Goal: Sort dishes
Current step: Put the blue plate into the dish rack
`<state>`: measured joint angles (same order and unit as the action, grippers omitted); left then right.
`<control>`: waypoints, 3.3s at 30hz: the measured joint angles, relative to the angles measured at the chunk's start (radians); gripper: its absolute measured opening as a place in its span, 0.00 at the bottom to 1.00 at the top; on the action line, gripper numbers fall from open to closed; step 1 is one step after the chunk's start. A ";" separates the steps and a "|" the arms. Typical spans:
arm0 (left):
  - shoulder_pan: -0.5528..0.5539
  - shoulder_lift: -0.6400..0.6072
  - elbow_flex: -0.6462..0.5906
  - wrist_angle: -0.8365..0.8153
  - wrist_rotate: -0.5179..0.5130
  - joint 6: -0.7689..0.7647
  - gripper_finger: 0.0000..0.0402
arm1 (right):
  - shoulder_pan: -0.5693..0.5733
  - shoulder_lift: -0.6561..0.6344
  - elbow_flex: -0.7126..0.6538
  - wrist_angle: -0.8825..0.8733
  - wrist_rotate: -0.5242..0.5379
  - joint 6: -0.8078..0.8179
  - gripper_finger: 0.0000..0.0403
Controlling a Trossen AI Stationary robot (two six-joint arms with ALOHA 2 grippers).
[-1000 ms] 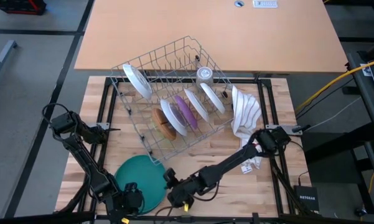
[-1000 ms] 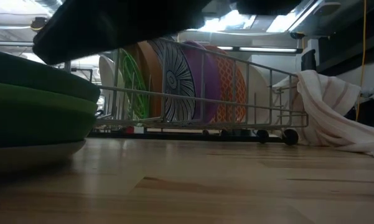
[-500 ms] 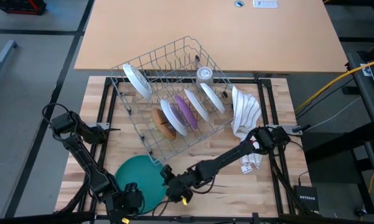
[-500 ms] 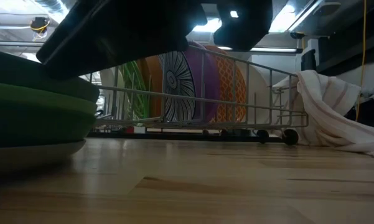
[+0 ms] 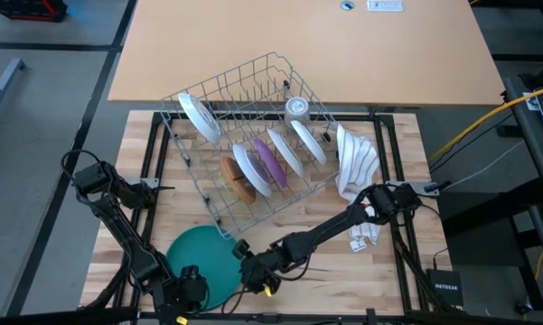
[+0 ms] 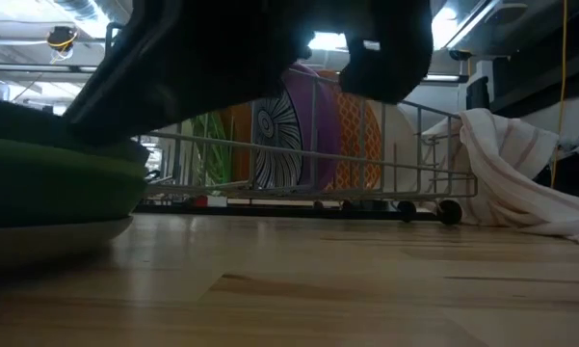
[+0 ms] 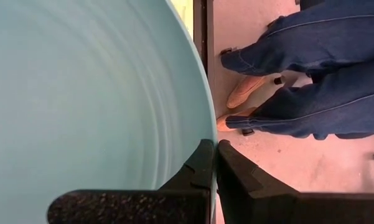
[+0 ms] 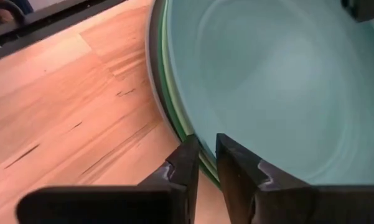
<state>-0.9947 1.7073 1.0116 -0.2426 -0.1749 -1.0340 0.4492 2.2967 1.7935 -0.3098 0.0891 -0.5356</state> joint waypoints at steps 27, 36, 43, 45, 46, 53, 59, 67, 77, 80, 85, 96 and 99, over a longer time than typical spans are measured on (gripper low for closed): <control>0.000 -0.001 0.001 -0.006 0.038 0.002 0.01 | 0.009 0.042 0.032 0.021 0.005 -0.018 0.01; 0.001 0.001 -0.001 -0.049 0.037 -0.024 0.29 | 0.010 0.045 0.055 0.017 0.002 -0.011 0.05; 0.009 0.001 -0.001 -0.073 0.044 0.020 0.43 | 0.010 0.046 0.112 0.021 -0.002 -0.011 0.05; 0.012 0.006 -0.001 -0.071 0.047 0.022 0.44 | 0.010 0.046 0.125 0.018 0.000 -0.011 0.05; 0.013 0.010 -0.001 -0.071 0.056 0.022 0.44 | 0.010 0.046 0.133 0.017 0.002 -0.011 0.05; 0.013 0.047 0.000 -0.034 0.150 0.031 0.42 | 0.009 0.045 0.174 0.020 0.005 -0.011 0.05; 0.019 0.047 0.000 -0.035 0.155 0.068 0.42 | 0.010 0.045 0.174 0.014 0.005 -0.011 0.05; 0.020 0.047 0.002 -0.030 0.157 0.064 0.18 | 0.010 0.044 0.174 -0.005 0.004 0.054 0.05; 0.021 0.047 0.000 0.049 0.152 0.065 0.02 | 0.010 0.044 0.174 -0.034 0.004 0.060 0.05; 0.021 0.047 0.000 0.060 0.153 0.061 0.01 | 0.010 0.044 0.174 -0.034 0.004 0.060 0.05; 0.021 0.047 0.000 0.058 0.154 0.061 0.00 | 0.009 0.043 0.175 -0.055 0.005 0.060 0.05; 0.021 0.046 0.000 0.057 0.157 0.065 0.00 | 0.008 0.042 0.175 -0.171 0.006 0.084 0.10; 0.021 0.046 0.000 0.057 0.157 0.065 0.00 | 0.008 0.042 0.175 -0.166 0.009 0.126 0.19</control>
<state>-0.9741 1.7535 1.0119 -0.1860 -0.0177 -0.9691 0.4576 2.3386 1.9686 -0.4762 0.0985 -0.4093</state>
